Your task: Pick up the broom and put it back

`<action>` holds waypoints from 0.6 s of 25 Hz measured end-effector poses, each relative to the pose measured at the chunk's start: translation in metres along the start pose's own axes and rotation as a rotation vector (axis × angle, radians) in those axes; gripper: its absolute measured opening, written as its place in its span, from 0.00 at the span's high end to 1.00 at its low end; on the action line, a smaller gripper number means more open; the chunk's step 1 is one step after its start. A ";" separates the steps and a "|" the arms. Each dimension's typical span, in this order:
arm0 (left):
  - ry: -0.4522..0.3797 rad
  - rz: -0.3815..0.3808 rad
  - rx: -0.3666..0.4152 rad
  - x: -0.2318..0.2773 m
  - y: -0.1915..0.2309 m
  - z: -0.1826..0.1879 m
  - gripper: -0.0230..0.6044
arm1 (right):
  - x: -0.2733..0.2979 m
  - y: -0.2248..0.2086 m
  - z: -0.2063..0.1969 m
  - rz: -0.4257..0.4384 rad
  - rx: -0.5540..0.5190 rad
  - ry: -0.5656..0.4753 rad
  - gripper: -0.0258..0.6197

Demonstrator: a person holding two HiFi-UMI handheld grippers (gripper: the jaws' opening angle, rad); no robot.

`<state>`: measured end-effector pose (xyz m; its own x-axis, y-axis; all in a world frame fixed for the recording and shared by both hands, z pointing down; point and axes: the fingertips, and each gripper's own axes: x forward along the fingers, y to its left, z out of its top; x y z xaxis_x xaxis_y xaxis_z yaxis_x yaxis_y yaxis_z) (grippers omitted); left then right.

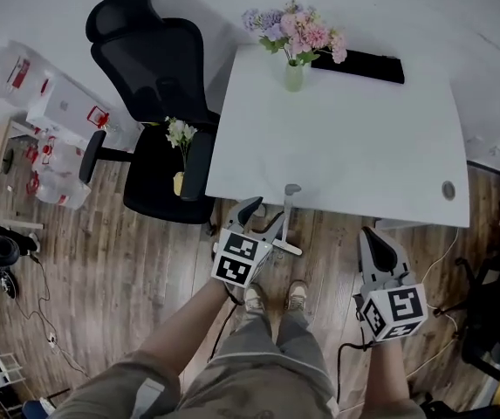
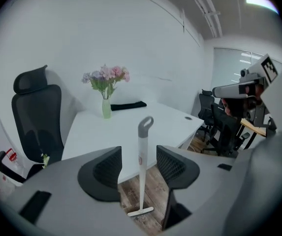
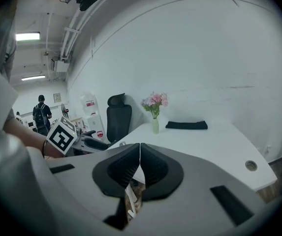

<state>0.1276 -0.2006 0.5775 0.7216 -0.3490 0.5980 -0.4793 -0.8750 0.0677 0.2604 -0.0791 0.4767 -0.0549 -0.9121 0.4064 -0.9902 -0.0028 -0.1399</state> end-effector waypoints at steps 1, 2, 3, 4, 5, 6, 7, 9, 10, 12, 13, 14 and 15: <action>-0.025 0.010 0.003 -0.011 0.003 0.011 0.59 | -0.003 0.004 0.010 0.004 -0.014 -0.016 0.91; -0.052 0.020 0.009 -0.022 0.006 0.022 0.62 | -0.007 0.008 0.021 0.008 -0.028 -0.032 0.91; -0.079 0.031 0.017 -0.033 0.009 0.033 0.65 | -0.012 0.011 0.032 0.011 -0.040 -0.049 0.91; -0.101 0.041 0.026 -0.043 0.012 0.043 0.66 | -0.016 0.015 0.043 0.015 -0.049 -0.067 0.91; -0.119 0.051 0.035 -0.053 0.015 0.053 0.68 | -0.022 0.018 0.054 0.020 -0.054 -0.088 0.91; -0.133 0.062 0.047 -0.063 0.018 0.061 0.73 | -0.027 0.022 0.066 0.026 -0.055 -0.111 0.91; -0.145 0.073 0.060 -0.071 0.021 0.069 0.76 | -0.033 0.026 0.078 0.034 -0.055 -0.134 0.91; -0.173 0.092 0.078 -0.090 0.024 0.083 0.77 | -0.046 0.035 0.099 0.055 -0.057 -0.176 0.91; -0.187 0.096 0.082 -0.100 0.024 0.090 0.78 | -0.053 0.040 0.108 0.066 -0.061 -0.194 0.91; -0.221 0.105 0.090 -0.122 0.023 0.104 0.82 | -0.066 0.049 0.126 0.084 -0.078 -0.231 0.91; -0.242 0.111 0.094 -0.134 0.023 0.110 0.85 | -0.073 0.054 0.135 0.093 -0.092 -0.248 0.91; -0.265 0.116 0.096 -0.146 0.021 0.116 0.87 | -0.079 0.060 0.142 0.102 -0.110 -0.262 0.91; -0.287 0.120 0.100 -0.157 0.019 0.122 0.88 | -0.086 0.066 0.148 0.111 -0.131 -0.273 0.91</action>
<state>0.0659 -0.2027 0.3876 0.7813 -0.5193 0.3462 -0.5282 -0.8457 -0.0763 0.2186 -0.0619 0.2988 -0.1443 -0.9803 0.1350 -0.9892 0.1394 -0.0455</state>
